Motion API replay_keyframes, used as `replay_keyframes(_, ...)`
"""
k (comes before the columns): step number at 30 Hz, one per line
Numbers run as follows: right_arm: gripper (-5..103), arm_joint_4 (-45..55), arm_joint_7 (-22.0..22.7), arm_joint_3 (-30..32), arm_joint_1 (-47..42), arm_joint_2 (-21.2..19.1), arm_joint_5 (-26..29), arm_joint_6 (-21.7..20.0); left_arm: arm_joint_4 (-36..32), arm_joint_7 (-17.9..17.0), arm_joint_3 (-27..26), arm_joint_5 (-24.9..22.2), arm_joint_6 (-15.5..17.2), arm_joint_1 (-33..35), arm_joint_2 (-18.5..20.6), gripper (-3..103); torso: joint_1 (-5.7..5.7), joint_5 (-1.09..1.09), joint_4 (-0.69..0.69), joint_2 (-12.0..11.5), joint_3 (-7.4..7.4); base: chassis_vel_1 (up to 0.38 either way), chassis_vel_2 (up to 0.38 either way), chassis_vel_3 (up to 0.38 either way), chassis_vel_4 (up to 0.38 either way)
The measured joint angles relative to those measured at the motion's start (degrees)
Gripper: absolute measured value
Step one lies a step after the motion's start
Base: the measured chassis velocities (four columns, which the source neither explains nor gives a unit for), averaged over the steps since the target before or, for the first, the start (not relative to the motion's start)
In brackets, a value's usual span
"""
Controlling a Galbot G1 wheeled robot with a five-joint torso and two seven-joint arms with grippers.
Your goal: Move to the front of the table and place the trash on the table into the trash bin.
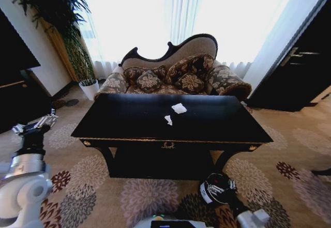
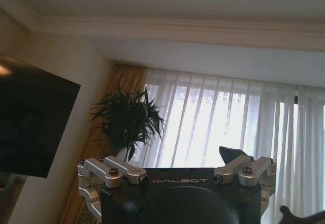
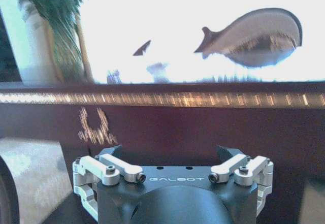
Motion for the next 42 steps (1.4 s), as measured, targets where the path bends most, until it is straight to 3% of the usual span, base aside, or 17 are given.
replay_keyframes(12, 100, 14.9, 6.29, 4.76, 4.23, -1.8, 7.78, -5.85, 0.22, -0.21, -1.01, -0.8, -0.11, 0.51, 0.14, 100, 0.0, 0.0, -0.01, 0.0, 0.0, 0.0, 0.0, 0.0, 0.0)
replay_keyframes(21, 100, 19.62, 13.25, 3.42, 12.66, -4.99, 11.24, -10.02, -3.1, -0.45, -3.26, -1.82, 1.22, 2.68, -0.3, 100, 0.01, 0.01, 0.0, 0.0, 0.01, 0.0, 0.0, 0.0, 0.0)
replay_keyframes(26, 100, 19.08, 14.33, 1.72, 17.26, -6.31, 11.19, -11.69, -6.17, -1.11, -3.76, -2.96, 2.95, 4.6, -0.65, 100, 0.0, 0.01, 0.02, 0.0, 0.0, 0.0, 0.0, 0.0, 0.0)
replay_keyframes(28, 100, 18.19, 15.35, 1.65, 19.21, -6.62, 10.84, -12.19, -6.78, -1.21, -1.72, -2.98, 4.0, 3.98, 0.39, 100, 0.0, 0.01, 0.04, 0.0, 0.0, 0.0, 0.0, 0.0, 0.0)
replay_keyframes(30, 100, 17.46, 15.79, 1.87, 19.91, -6.62, 10.34, -12.2, -7.0, -1.23, -0.12, -2.94, 4.52, 3.37, 1.16, 100, 0.0, 0.01, 0.0, 0.0, 0.0, 0.0, 0.0, 0.0, 0.0)
replay_keyframes(31, 100, 15.87, 16.64, 1.32, 22.04, -6.95, 9.46, -12.5, -7.52, -1.22, 1.51, -2.86, 4.95, 3.15, 1.81, 100, 0.01, 0.0, -0.11, 0.0, 0.01, 0.0, 0.0, 0.0, 0.0)
replay_keyframes(33, 100, 13.46, 17.35, -1.2, 26.75, -8.18, 8.37, -14.22, -8.51, -1.25, 1.78, -2.51, 5.05, 3.85, 1.8, 100, 0.01, 0.02, -0.01, -0.01, 0.01, 0.0, 0.0, 0.0, 0.0)
replay_keyframes(36, 100, 11.05, 17.47, -4.13, 31.26, -9.55, 7.12, -15.53, -9.16, -1.36, 1.29, -2.07, 5.05, 4.5, 1.43, 100, 0.01, 0.01, 0.03, 0.0, 0.01, 0.0, 0.0, 0.0, 0.0)
replay_keyframes(42, 100, 4.67, 16.74, -9.53, 39.39, -13.04, 4.33, -15.62, -10.47, -1.4, -0.11, -1.35, 5.11, 5.33, -0.21, 100, 0.01, 0.0, 0.0, -0.01, 0.01, 0.0, 0.0, 0.0, 0.0)
